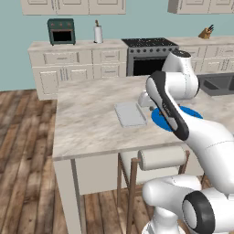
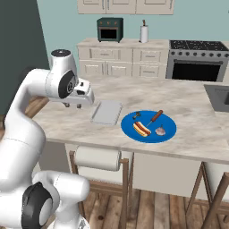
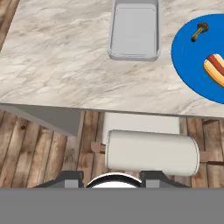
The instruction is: Place one cooked food and one vegetable from the large plate to each tupperware container.
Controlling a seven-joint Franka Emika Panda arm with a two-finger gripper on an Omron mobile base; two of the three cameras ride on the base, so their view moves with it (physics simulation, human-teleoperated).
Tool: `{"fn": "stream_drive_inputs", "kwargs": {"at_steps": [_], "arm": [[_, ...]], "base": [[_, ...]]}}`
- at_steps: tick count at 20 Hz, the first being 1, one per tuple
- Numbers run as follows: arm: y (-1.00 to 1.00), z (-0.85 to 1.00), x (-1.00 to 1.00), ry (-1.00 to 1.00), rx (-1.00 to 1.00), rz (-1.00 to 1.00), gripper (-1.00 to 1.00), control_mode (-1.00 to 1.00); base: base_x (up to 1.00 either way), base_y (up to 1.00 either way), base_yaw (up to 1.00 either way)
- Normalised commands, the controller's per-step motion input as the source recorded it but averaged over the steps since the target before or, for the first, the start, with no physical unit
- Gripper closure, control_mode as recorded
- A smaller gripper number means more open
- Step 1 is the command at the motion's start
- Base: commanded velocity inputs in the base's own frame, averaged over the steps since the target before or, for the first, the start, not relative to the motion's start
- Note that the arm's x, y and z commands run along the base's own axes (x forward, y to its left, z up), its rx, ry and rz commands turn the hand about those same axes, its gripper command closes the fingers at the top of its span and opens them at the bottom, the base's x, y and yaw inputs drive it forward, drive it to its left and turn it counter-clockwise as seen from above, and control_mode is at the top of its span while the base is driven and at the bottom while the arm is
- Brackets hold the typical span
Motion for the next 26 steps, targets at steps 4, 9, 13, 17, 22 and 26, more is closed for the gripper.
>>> {"fn": "stream_drive_inputs", "kwargs": {"at_steps": [4, 9, 13, 17, 22, 26], "arm": [[-0.29, -0.06, 0.19, 0.06, 0.00, 0.00, -1.00, -1.00], [-0.70, -0.16, 0.67, 0.03, -0.02, 0.00, -1.00, -1.00], [-0.67, -0.25, 0.83, 0.09, -0.03, 0.00, -1.00, -1.00], [-0.53, -0.41, 0.52, 0.03, -0.03, 0.00, -1.00, -1.00], [-0.65, -0.62, 0.60, -0.02, -0.03, 0.01, -1.00, -1.00], [-0.76, -0.63, 0.60, -0.02, -0.07, 0.00, -1.00, -1.00]], "base": [[0.00, 0.00, 0.00], [0.00, 0.00, 0.00], [0.00, 0.00, 0.00], [0.00, 0.00, 0.00], [0.00, 0.00, 0.00], [0.00, 0.00, 0.00]]}}
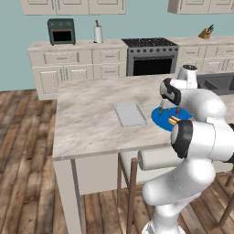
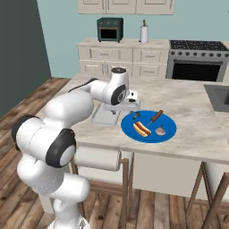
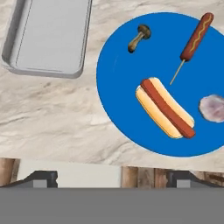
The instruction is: Place one cooked food and one vegetable from the large plate to each tupperware container.
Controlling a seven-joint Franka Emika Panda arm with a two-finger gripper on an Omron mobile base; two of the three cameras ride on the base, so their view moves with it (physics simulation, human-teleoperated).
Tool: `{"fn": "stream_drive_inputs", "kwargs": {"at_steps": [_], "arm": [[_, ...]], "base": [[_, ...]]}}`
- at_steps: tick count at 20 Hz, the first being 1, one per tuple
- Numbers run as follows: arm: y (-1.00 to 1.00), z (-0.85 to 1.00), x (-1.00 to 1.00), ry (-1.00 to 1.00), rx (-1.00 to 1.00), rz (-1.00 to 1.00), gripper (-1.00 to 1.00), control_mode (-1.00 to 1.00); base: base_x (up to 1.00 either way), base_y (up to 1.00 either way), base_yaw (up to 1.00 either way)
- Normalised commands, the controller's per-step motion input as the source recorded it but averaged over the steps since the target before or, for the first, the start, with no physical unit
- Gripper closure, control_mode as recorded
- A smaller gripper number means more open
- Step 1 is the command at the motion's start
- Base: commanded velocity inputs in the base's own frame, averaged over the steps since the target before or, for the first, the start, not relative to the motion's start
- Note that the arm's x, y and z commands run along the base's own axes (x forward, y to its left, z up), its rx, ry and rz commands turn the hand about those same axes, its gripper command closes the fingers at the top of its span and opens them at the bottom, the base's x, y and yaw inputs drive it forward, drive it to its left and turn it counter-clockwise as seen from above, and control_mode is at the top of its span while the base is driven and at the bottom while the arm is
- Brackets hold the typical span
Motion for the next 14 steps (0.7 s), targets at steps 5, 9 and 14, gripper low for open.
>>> {"fn": "stream_drive_inputs", "kwargs": {"at_steps": [5, 9, 14], "arm": [[-0.52, -0.37, 0.53, -0.15, -0.01, 0.03, -1.00, -1.00], [-0.54, -0.42, 0.27, -0.07, -0.01, 0.00, -1.00, -1.00], [-0.18, -0.18, 0.23, 0.00, -0.01, 0.00, -1.00, -1.00]], "base": [[0.00, 0.00, 0.00], [0.00, 0.00, 0.00], [0.00, 0.00, 0.00]]}}
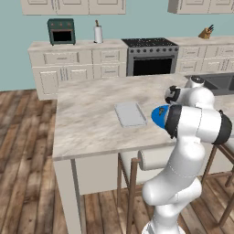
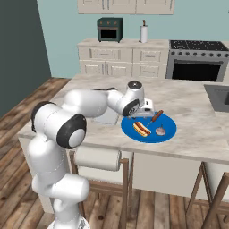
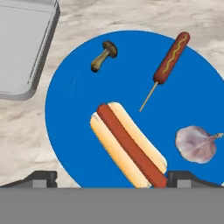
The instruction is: Place one cooked food and one vegetable from the large plate to each tupperware container.
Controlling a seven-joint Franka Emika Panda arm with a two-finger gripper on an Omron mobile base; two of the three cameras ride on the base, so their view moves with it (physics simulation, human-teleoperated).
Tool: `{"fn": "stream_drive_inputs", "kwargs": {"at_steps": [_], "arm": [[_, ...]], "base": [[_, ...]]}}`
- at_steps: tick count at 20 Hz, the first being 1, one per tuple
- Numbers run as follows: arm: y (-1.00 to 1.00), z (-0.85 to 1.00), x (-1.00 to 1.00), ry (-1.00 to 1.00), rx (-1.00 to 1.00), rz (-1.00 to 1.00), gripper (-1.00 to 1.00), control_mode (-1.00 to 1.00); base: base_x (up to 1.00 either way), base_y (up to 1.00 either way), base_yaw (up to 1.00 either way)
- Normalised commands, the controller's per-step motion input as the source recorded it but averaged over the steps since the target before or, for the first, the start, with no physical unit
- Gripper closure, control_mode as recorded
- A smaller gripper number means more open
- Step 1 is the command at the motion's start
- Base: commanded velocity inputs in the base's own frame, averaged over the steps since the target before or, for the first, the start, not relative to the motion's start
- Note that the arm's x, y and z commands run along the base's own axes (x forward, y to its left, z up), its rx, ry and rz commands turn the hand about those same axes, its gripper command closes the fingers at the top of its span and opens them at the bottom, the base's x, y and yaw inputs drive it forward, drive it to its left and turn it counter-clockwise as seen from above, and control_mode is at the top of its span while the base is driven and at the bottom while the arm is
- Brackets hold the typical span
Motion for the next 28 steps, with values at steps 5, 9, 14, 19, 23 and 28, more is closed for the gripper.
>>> {"fn": "stream_drive_inputs", "kwargs": {"at_steps": [5, 9, 14, 19, 23, 28], "arm": [[-0.19, -0.46, 0.34, 0.00, -0.07, 0.03, -1.00, -1.00], [-0.05, -0.14, 0.00, 0.06, -0.01, 0.09, -1.00, -1.00], [-0.04, -0.08, 0.00, 0.11, 0.00, 0.19, -1.00, -1.00], [-0.12, -0.43, 0.26, 0.13, -0.10, 0.08, -1.00, -1.00], [-0.02, -0.28, 0.06, 0.14, -0.02, 0.06, -1.00, -1.00], [0.00, -0.35, 0.06, 0.12, 0.00, 0.08, -1.00, -1.00]], "base": [[0.00, 0.00, 0.00], [0.00, 0.00, 0.00], [0.00, 0.00, 0.00], [0.00, 0.00, 0.00], [0.00, 0.00, 0.00], [0.00, 0.00, 0.00]]}}
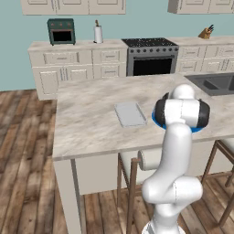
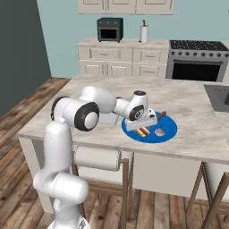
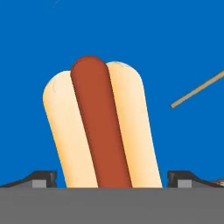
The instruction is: Place one cooked food and one vegetable from the large plate to each tupperware container.
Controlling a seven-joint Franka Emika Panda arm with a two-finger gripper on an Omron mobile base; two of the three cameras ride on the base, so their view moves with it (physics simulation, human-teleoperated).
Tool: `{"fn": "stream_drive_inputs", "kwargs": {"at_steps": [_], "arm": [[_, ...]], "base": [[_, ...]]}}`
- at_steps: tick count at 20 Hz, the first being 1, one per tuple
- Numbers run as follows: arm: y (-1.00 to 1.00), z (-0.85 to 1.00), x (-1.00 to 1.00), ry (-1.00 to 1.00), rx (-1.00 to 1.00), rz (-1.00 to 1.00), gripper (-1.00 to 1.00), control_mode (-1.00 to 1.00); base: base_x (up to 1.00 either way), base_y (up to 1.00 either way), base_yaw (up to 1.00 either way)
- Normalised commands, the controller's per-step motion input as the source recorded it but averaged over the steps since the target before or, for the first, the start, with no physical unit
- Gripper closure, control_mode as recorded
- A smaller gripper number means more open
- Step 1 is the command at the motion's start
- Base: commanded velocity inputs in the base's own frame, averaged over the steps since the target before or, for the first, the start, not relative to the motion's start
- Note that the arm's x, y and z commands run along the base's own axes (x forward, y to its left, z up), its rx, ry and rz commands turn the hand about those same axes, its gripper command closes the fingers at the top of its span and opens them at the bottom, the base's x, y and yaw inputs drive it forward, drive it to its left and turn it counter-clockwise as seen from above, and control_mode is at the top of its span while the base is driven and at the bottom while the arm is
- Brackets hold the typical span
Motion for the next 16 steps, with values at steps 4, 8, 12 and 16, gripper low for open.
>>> {"fn": "stream_drive_inputs", "kwargs": {"at_steps": [4, 8, 12, 16], "arm": [[-0.01, -0.19, 0.13, 0.01, 0.00, 0.05, -1.00, -1.00], [0.00, 0.00, 0.00, 0.00, 0.00, 0.05, -1.00, -1.00], [0.02, 0.00, 0.00, 0.02, 0.00, 0.01, 1.00, -1.00], [0.28, 0.41, -0.01, -0.01, -0.07, 0.00, 1.00, -1.00]], "base": [[0.00, 0.00, 0.00], [0.00, 0.00, 0.00], [0.00, 0.00, 0.00], [0.00, 0.00, 0.00]]}}
